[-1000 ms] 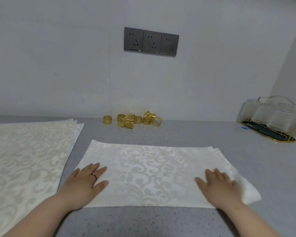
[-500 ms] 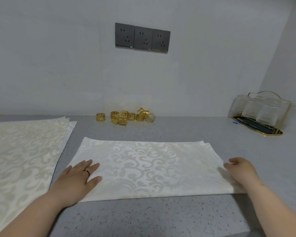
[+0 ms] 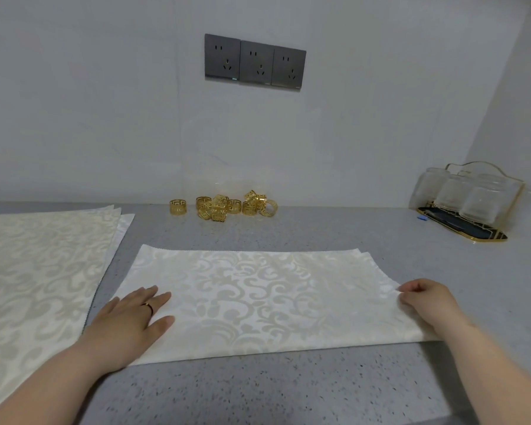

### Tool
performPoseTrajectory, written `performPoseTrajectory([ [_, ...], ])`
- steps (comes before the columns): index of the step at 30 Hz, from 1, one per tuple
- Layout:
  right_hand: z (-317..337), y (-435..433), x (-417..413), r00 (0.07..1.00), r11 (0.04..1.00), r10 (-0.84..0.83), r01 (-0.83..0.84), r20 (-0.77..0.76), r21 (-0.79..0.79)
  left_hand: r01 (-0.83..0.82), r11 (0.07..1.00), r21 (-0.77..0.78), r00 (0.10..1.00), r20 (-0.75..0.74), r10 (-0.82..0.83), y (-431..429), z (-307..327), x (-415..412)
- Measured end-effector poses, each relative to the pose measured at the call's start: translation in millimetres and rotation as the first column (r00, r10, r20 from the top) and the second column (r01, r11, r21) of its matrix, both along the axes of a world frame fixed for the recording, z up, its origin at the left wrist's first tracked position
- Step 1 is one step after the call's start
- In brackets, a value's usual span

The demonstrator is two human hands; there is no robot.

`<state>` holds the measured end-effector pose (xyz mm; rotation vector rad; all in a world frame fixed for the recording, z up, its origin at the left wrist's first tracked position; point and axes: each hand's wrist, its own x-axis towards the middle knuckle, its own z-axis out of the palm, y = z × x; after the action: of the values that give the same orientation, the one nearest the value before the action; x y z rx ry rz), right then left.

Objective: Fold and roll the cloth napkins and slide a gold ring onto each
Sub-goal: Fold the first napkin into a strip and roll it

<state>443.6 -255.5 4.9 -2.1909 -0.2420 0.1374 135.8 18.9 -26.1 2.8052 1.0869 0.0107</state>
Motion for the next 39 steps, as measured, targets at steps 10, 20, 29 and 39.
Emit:
performPoseTrajectory([
  [10, -16, 8, 16, 0.992, 0.992, 0.049, -0.034, 0.115, -0.121, -0.327, 0.914, -0.24, 0.831, 0.387, 0.399, 35, 20, 13],
  [20, -16, 13, 13, 0.989, 0.989, 0.03, -0.01, 0.142, -0.144, -0.473, 0.836, -0.279, 0.726, 0.414, 0.549, 59, 14, 29],
  [29, -13, 18, 11, 0.992, 0.981, 0.011, 0.013, 0.124, -0.193, -0.452, 0.847, -0.28, 0.707, 0.466, 0.532, 59, 15, 15],
  [39, 8, 59, -52, 0.815, 0.633, 0.392, 0.096, 0.426, -0.768, 0.061, 0.997, -0.037, 0.965, 0.257, -0.049, -38, 22, 42],
])
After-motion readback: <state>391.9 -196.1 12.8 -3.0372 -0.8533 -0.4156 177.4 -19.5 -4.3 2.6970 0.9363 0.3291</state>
